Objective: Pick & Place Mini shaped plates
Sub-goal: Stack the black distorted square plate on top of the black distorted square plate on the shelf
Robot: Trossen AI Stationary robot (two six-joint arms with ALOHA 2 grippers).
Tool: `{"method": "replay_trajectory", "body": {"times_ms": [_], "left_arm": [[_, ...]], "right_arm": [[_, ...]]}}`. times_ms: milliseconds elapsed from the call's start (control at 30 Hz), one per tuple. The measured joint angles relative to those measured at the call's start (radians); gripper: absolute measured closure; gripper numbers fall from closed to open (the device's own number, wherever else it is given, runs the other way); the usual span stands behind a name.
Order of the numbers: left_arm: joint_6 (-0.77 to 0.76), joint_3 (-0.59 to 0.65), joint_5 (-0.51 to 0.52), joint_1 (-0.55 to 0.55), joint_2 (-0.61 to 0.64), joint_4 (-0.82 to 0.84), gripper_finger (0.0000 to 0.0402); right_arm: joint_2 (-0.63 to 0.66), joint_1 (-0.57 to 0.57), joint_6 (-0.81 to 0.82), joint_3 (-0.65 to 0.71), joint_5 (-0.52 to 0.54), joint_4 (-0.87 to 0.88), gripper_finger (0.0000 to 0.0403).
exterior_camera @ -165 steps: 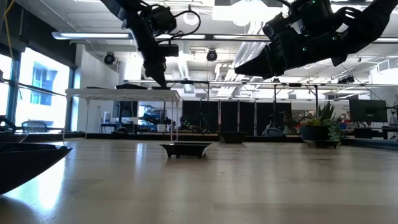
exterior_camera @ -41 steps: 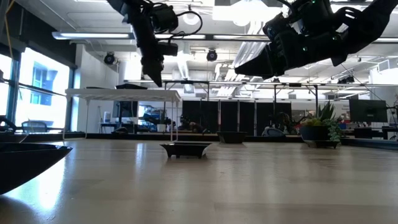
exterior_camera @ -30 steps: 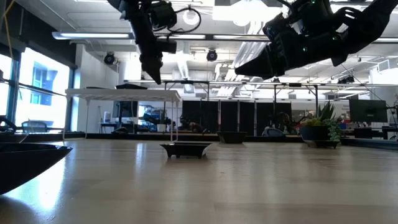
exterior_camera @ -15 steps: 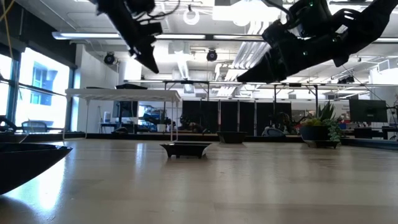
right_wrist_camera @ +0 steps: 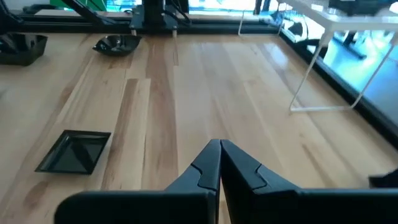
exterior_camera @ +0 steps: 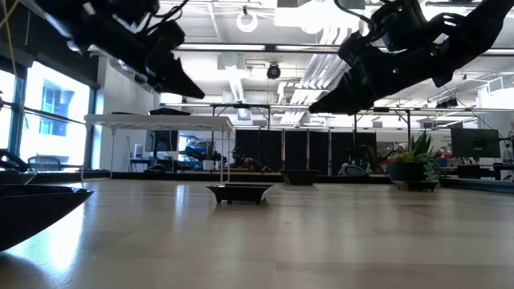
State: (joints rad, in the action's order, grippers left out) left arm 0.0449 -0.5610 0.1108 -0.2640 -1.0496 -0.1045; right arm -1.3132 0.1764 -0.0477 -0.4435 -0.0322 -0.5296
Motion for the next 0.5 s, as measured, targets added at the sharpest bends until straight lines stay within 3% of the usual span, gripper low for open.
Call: {"method": "replay_trajectory", "body": {"times_ms": [300, 500], "left_arm": [[-0.031, 0.248, 0.003, 0.111, -0.011, -0.464, 0.0399], [-0.054, 0.309, 0.003, 0.108, -0.011, -0.535, 0.0399]], "right_arm": [[0.0, -0.007, 0.107, 0.0, 0.003, 0.073, 0.0361], [0.0, -0.007, 0.154, 0.0, 0.066, 0.119, 0.0333]]}}
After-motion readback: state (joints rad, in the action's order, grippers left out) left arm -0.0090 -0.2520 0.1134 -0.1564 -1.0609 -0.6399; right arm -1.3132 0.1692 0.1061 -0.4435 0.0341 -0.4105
